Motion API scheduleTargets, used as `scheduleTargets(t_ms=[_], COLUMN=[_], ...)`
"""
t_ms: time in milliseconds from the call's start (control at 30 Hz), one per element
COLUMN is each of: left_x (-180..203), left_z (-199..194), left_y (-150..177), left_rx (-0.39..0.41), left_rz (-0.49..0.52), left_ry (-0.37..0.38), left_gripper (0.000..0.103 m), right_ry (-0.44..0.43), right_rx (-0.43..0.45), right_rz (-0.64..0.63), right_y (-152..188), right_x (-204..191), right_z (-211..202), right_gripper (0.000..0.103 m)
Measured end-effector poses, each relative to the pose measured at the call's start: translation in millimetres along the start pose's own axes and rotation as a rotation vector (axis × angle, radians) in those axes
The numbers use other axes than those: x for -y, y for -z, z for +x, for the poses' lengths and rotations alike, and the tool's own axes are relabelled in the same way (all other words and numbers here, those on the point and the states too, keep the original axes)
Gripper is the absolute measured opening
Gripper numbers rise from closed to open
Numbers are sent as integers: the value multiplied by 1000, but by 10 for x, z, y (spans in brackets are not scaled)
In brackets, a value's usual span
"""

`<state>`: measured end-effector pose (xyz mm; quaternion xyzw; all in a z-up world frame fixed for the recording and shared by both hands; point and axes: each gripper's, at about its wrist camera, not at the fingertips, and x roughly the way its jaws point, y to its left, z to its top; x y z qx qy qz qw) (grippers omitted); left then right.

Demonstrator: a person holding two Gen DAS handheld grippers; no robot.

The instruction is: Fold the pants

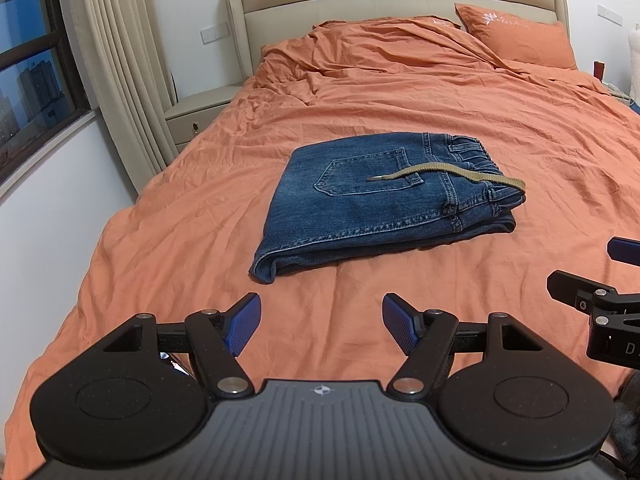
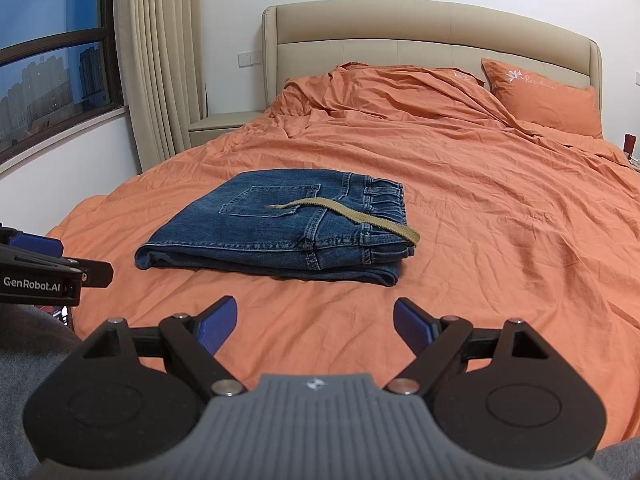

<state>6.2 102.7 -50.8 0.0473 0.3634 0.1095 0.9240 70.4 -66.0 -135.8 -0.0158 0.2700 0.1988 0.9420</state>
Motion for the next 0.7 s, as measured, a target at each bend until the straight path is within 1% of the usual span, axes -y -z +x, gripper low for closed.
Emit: scheduleTargets(t_ms=[467,700], left_x=[12,-10], left_z=[10,9], left_y=[-2,2], left_rx=[19,23], left_rz=[39,43], left_ry=[-3,9], left_gripper=[81,81], right_ry=[-5,-12], right_rx=[-4,-8], right_rz=[0,-1], right_y=[5,4], right_x=[-2,6], right_z=[-10,-18], right_gripper=[82,82])
